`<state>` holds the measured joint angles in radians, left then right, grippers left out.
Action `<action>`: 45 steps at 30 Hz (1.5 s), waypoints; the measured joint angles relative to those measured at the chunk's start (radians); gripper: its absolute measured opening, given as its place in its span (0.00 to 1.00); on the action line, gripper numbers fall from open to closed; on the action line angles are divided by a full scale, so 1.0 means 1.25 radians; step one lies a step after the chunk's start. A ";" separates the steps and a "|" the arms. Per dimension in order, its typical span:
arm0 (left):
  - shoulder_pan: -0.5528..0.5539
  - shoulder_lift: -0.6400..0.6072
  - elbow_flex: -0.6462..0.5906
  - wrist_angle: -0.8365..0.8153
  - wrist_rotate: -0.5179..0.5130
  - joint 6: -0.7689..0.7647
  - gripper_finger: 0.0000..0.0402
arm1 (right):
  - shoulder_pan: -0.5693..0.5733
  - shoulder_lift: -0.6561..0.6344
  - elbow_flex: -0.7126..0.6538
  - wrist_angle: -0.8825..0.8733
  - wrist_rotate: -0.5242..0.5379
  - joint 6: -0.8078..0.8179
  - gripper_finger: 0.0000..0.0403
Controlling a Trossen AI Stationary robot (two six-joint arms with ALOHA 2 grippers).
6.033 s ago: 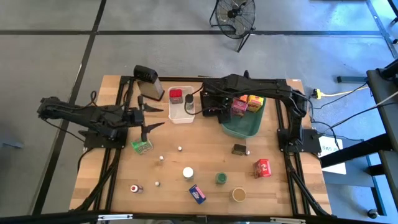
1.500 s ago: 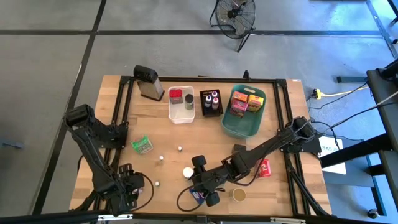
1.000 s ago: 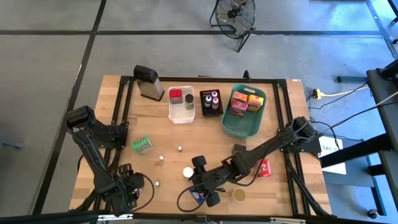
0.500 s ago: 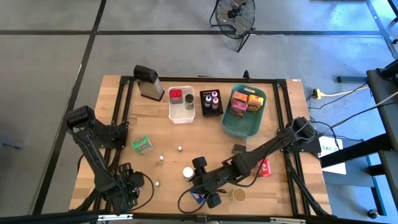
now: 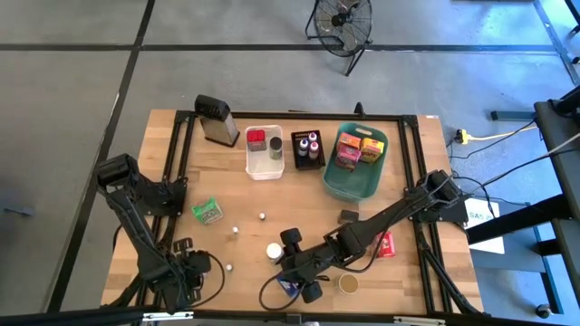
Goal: Pick & Place Kitchen Items
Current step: Put the large red food coloring bottle into the black bin
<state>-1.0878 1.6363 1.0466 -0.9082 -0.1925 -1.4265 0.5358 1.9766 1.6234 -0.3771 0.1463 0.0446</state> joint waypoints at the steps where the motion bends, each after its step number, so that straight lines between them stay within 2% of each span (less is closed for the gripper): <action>1: 0.000 0.000 0.000 0.000 0.000 0.000 0.38 | 0.000 0.000 0.000 0.000 0.000 0.000 0.52; 7: 0.006 0.000 0.008 -0.011 0.005 0.025 0.35 | 0.007 0.000 0.000 -0.006 0.000 -0.020 0.52; 11: 0.032 0.000 0.063 -0.107 0.004 0.087 0.35 | 0.015 0.000 0.000 -0.005 0.016 -0.031 0.52; 18: 0.108 0.000 0.245 -0.401 -0.073 0.282 0.35 | 0.050 0.000 0.000 0.016 0.150 -0.114 0.52; 24: 0.230 0.000 0.427 -0.495 -0.143 0.543 0.35 | 0.103 0.000 0.000 0.045 0.284 -0.131 0.52; 31: 0.443 0.000 0.581 -0.527 -0.254 0.874 0.35 | 0.161 0.009 0.000 0.056 0.449 -0.121 0.52; 35: 0.606 -0.001 0.638 -0.481 -0.279 1.055 0.35 | 0.173 0.017 0.001 0.049 0.508 -0.073 0.52; 40: 0.834 -0.001 0.676 -0.330 -0.175 1.219 0.35 | 0.189 0.017 0.001 0.039 0.600 -0.014 0.52; 45: 1.042 0.006 0.681 -0.200 -0.019 1.317 0.35 | 0.213 0.017 0.001 0.006 0.829 -0.024 0.52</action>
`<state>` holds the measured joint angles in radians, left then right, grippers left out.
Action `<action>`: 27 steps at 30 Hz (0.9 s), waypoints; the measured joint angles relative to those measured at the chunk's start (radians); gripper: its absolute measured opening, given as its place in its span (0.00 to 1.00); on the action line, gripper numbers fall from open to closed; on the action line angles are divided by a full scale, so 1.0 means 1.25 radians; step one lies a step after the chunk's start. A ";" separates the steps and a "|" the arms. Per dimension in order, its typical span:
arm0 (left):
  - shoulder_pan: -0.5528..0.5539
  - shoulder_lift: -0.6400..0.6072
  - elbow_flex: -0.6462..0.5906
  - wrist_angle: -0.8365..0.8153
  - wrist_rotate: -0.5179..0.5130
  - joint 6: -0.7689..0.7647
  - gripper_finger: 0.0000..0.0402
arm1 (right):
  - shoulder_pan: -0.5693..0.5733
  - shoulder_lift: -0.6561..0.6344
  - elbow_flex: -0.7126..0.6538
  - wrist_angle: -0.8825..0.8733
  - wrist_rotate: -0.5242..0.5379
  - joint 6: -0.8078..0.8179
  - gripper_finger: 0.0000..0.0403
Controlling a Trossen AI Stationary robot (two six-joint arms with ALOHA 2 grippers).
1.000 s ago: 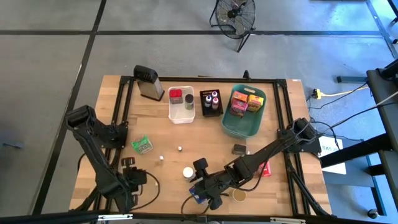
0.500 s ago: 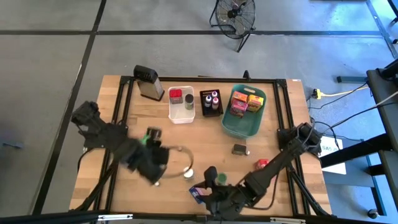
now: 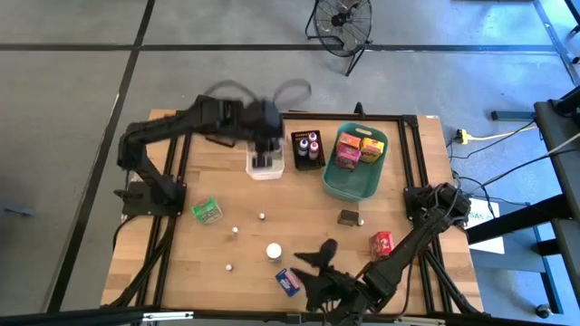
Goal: Pick & Place Kitchen Items
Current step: Put the large red food coloring bottle into the black bin
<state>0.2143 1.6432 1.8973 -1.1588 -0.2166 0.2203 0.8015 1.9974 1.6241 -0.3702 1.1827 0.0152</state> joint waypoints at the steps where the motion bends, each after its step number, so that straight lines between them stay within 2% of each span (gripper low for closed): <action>1: 0.032 0.007 0.000 0.019 0.023 0.008 0.35 | 0.003 -0.001 0.000 -0.015 0.052 0.000 0.52; 4: 0.106 0.037 0.000 0.052 0.066 0.050 0.35 | 0.003 -0.011 0.000 -0.064 0.153 0.000 0.52; 9: 0.170 0.136 0.022 0.102 0.166 0.111 0.35 | -0.017 -0.028 0.000 -0.085 0.184 -0.001 0.52; 16: 0.207 0.294 0.225 -0.018 0.184 0.182 0.35 | -0.014 -0.097 0.004 -0.083 0.189 -0.003 0.52; 19: 0.222 0.336 0.296 -0.032 0.202 0.205 0.35 | 0.008 -0.129 0.004 -0.088 0.239 -0.003 0.52; 23: 0.247 0.367 0.345 -0.063 0.215 0.233 0.35 | 0.035 -0.157 0.004 -0.082 0.305 -0.031 0.52; 27: 0.277 0.382 0.347 -0.080 0.234 0.257 0.35 | 0.051 -0.194 0.004 -0.052 0.310 -0.093 0.52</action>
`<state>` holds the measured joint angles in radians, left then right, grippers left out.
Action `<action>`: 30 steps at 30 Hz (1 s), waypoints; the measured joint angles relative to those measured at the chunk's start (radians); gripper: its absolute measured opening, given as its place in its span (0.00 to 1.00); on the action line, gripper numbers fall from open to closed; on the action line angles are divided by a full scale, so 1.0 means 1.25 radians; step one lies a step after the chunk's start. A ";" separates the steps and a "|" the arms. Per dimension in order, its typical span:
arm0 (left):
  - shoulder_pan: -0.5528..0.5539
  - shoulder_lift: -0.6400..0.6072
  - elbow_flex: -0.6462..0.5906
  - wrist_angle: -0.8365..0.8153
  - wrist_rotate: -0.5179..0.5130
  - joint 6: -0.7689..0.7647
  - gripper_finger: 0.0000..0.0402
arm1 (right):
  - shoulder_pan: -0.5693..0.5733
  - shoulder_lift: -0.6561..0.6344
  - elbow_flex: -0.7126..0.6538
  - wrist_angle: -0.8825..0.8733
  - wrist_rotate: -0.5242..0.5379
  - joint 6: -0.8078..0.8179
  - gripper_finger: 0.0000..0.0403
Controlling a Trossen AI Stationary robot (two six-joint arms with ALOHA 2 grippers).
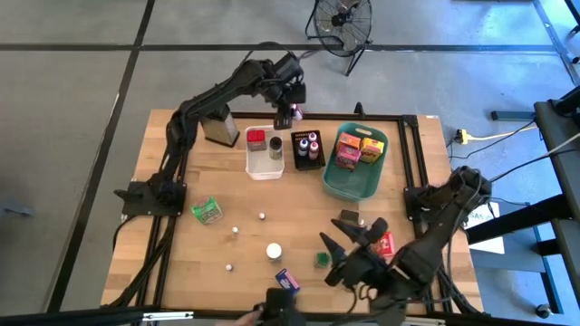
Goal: Pick & Place Kitchen Items
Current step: Put the large red food coloring bottle into the black bin
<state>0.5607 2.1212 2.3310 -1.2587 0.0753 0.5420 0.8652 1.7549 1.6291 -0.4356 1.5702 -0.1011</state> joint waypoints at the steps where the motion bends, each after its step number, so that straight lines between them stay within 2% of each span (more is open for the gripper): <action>1: 0.009 0.005 0.000 -0.001 0.015 0.008 0.35 | 0.002 -0.013 0.000 0.008 0.001 -0.007 0.52; 5: 0.043 0.030 0.000 0.006 0.062 0.017 0.35 | 0.006 -0.061 0.000 0.012 0.001 -0.036 0.52; 9: 0.061 0.075 0.000 0.006 0.060 0.038 0.35 | 0.007 -0.091 0.000 -0.003 0.000 -0.054 0.52; 19: 0.034 0.147 -0.001 0.019 0.084 0.066 0.35 | 0.009 -0.120 0.000 -0.093 0.000 -0.057 0.52; 25: 0.010 0.147 -0.001 0.016 0.087 0.069 0.35 | 0.038 -0.159 0.001 -0.247 0.000 0.061 0.52; 30: 0.006 0.147 -0.001 0.016 0.087 0.067 0.35 | 0.052 -0.180 0.001 -0.296 -0.003 0.133 0.52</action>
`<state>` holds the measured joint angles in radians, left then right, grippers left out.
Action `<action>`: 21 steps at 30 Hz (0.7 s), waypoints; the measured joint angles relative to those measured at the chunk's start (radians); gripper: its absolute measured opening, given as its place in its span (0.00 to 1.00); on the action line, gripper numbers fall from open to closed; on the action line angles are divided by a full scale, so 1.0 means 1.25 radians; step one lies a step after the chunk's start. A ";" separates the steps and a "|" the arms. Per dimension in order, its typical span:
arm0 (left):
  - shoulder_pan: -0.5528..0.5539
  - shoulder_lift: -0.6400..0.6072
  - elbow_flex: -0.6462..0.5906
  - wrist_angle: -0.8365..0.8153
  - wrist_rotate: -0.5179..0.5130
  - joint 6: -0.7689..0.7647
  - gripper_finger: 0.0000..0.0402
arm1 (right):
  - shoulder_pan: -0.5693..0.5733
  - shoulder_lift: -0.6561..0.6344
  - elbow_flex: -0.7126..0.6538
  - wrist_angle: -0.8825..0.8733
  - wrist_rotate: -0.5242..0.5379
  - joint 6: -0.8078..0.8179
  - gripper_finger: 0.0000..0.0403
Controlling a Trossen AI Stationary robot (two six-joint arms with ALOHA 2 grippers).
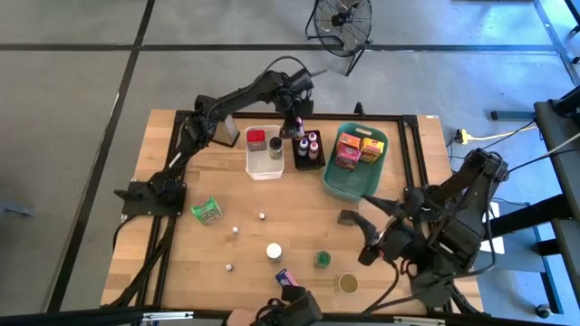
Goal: Pick & Place Kitchen Items
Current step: Put the large red food coloring bottle into the black bin
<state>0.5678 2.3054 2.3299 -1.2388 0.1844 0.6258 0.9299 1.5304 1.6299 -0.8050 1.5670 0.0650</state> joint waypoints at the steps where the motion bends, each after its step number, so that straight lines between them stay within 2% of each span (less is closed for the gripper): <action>1: 0.001 0.000 0.000 0.000 0.000 0.000 0.35 | 0.002 -0.001 0.000 0.001 0.000 0.002 0.52; 9: 0.000 0.000 -0.004 -0.008 0.001 -0.006 0.35 | 0.006 0.001 0.000 0.000 -0.043 0.021 0.52; 21: 0.002 0.001 -0.073 0.043 0.015 0.005 0.35 | 0.006 0.001 0.000 0.000 -0.084 0.038 0.52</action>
<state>0.5701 2.3068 2.2392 -1.1855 0.2026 0.6327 0.9371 1.5322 1.6295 -0.8047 1.4620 0.1126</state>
